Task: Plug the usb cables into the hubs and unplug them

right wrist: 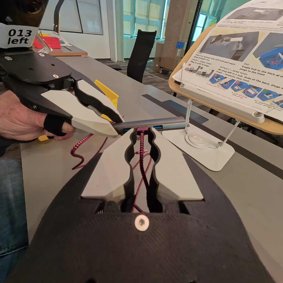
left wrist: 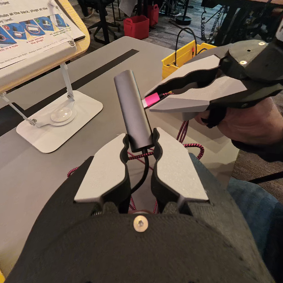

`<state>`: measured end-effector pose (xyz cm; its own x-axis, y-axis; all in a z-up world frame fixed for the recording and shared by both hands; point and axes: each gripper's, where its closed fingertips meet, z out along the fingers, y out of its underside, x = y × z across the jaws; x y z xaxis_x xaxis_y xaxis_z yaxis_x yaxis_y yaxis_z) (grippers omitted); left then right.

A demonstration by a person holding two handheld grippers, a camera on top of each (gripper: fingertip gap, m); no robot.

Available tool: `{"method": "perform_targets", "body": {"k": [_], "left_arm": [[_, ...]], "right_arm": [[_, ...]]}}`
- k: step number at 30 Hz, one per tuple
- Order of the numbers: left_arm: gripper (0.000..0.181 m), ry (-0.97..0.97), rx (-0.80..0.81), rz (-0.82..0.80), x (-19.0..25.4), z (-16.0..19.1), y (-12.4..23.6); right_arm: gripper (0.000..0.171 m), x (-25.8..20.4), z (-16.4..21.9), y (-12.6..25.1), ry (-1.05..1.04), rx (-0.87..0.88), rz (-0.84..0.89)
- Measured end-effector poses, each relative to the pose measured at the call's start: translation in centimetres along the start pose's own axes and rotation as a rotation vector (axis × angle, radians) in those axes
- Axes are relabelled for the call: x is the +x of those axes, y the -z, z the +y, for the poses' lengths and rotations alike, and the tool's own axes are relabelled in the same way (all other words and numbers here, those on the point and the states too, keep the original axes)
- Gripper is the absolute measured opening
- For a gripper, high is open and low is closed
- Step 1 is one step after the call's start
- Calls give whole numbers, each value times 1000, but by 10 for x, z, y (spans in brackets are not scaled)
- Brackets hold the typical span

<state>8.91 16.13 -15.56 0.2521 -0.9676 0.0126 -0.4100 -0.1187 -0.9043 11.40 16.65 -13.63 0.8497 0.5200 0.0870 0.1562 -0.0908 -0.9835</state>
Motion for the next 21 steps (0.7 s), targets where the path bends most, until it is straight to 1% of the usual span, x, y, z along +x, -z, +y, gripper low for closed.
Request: {"method": "perform_targets", "body": {"k": [8, 10, 13, 15, 17, 21], "left_arm": [[29, 6, -8, 4, 0, 2, -2], [30, 26, 10, 34, 0, -1, -2], [32, 57, -29, 114, 3, 0, -3], [33, 42, -51, 130, 4, 3, -2], [33, 35, -77, 138, 6, 10, -3], [33, 42, -44, 172, 10, 10, 4]], "right_arm": [[13, 0, -2, -4, 33, -13, 31], [13, 1, -4, -2, 42, -24, 31], [13, 4, -3, 0, 29, -64, 20], [13, 3, 1, -1, -9, -85, -4], [13, 0, 6, -2, 7, -109, -1], [13, -4, 6, 0, 25, -145, -2]]}}
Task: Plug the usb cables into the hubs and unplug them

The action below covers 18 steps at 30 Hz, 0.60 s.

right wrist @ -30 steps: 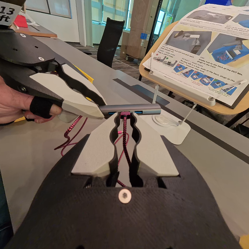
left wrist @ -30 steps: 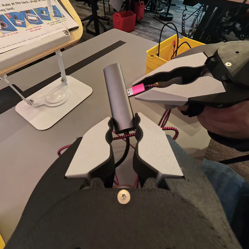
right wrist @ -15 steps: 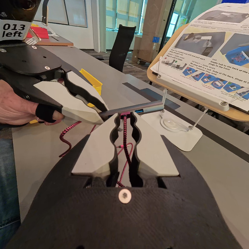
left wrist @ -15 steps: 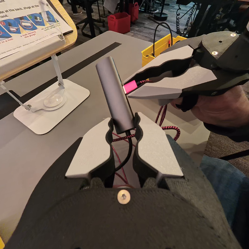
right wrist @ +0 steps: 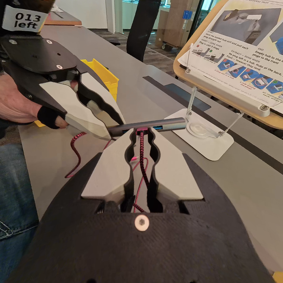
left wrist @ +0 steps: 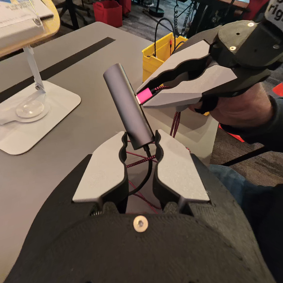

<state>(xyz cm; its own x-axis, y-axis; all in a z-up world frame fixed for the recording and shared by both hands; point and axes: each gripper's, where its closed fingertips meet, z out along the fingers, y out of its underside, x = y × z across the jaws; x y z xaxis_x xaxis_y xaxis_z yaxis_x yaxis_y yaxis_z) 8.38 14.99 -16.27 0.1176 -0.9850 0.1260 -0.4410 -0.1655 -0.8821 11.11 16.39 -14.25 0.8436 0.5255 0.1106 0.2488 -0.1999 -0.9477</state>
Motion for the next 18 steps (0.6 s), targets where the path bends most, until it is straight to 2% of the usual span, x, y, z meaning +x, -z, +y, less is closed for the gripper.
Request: {"method": "perform_targets", "body": {"k": [7, 13, 18], "left_arm": [[36, -26, 131, -54, -3, -17, 41], [35, -19, 155, -102, -5, 6, 55], [35, 2, 115, -106, -9, 30, 52]], "right_arm": [[13, 26, -26, 28, -50, 40, 63], [13, 55, -64, 62, -29, 69, 136], [13, 88, -115, 98, 9, 111, 207]]}}
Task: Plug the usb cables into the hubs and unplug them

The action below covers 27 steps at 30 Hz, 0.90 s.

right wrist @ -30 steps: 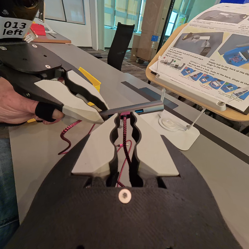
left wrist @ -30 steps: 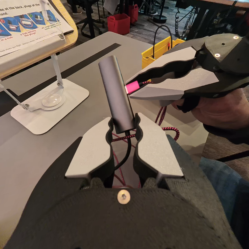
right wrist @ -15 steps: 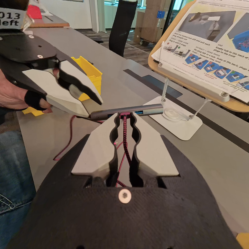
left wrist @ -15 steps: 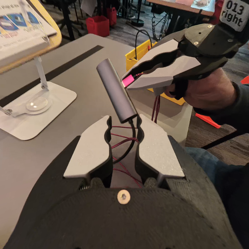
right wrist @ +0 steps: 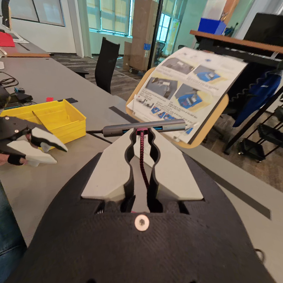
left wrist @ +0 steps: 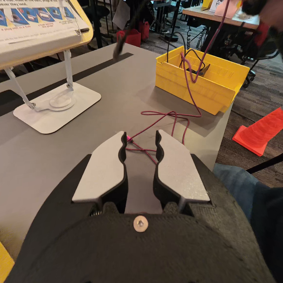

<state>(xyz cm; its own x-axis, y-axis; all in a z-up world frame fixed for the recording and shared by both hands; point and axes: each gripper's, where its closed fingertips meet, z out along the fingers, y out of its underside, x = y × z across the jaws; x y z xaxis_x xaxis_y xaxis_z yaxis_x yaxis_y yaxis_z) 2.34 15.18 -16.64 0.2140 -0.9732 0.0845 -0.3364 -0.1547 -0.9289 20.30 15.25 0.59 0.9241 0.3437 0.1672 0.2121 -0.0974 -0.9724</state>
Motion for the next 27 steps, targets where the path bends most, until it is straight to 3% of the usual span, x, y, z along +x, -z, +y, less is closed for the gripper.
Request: {"method": "perform_targets", "body": {"k": [6, 11, 14, 23, 27], "left_arm": [[34, 10, -35, 14, -1, 17, -9], [39, 27, -101, 49, 5, 35, -20], [44, 45, -149, 84, 14, 47, -31], [50, 62, -357, 159, 41, 95, -59], [50, 70, -396, 178, 46, 105, -63]], "right_arm": [[13, 42, -56, 16, 70, 1, 66], [13, 42, -46, 12, 47, -66, 15], [13, 15, -4, 1, 21, -154, -60], [13, -81, 170, -18, -187, -482, -305], [13, -99, 242, -16, -227, -643, -328]]}}
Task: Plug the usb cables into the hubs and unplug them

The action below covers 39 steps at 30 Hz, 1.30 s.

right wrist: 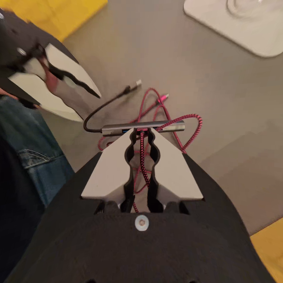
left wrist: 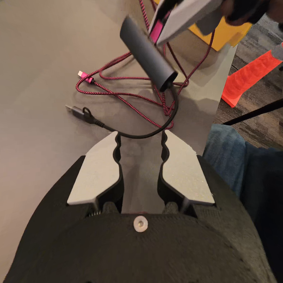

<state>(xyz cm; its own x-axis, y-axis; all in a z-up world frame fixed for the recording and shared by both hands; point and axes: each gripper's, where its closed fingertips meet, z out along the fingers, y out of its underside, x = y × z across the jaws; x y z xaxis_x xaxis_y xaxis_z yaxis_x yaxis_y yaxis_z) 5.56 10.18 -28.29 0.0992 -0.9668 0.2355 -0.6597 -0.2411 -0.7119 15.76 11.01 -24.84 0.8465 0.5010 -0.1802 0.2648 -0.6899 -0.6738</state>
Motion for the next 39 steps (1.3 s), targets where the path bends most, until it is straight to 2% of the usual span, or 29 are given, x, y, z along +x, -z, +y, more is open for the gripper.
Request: {"method": "perform_targets", "body": {"k": [3, 5, 8, 12, 15, 18, 21, 22, 23, 24, 25, 29, 33, 36, 39], "left_arm": [[50, 5, -29, 10, 1, 6, -5], [51, 7, -41, 18, 2, 10, -8], [51, 8, -54, 31, 3, 13, -11], [51, 2, -59, 39, 5, 14, -12], [51, -1, -59, 46, 6, 14, -12], [51, -14, -58, 34, 4, 14, -9], [51, -8, -49, 38, 4, 13, -7], [51, -7, -50, 39, 3, 13, -7], [51, -9, -50, 36, 2, 13, -7], [51, -11, -49, 34, 1, 13, -6], [51, -9, -47, 35, 1, 13, -6], [51, 3, -35, 38, -2, 11, -4], [51, 5, -27, 20, -5, 11, 0], [50, 8, -12, 4, -10, 9, 4], [50, 23, -13, 0, -14, 10, 5]], "right_arm": [[14, 7, 40, -20, -10, -157, -12], [26, 9, 40, -23, 20, -162, 0], [76, 5, 37, -27, 57, -234, -34], [134, 13, 47, -37, 359, -447, -7], [151, 9, 50, -53, 601, -511, -98], [158, 10, 68, -65, 697, -659, -167], [138, 17, 61, -65, 732, -704, -142], [123, 16, 56, -64, 724, -688, -147], [79, 10, 49, -63, 716, -640, -161], [52, 7, 47, -63, 689, -614, -161], [34, 4, 46, -64, 673, -584, -164], [16, 5, 47, -63, 655, -568, -112], [16, 15, 41, -57, 590, -543, -53], [16, 23, 12, -37, 508, -421, -18], [15, 36, -29, 4, 453, -302, 48]]}}
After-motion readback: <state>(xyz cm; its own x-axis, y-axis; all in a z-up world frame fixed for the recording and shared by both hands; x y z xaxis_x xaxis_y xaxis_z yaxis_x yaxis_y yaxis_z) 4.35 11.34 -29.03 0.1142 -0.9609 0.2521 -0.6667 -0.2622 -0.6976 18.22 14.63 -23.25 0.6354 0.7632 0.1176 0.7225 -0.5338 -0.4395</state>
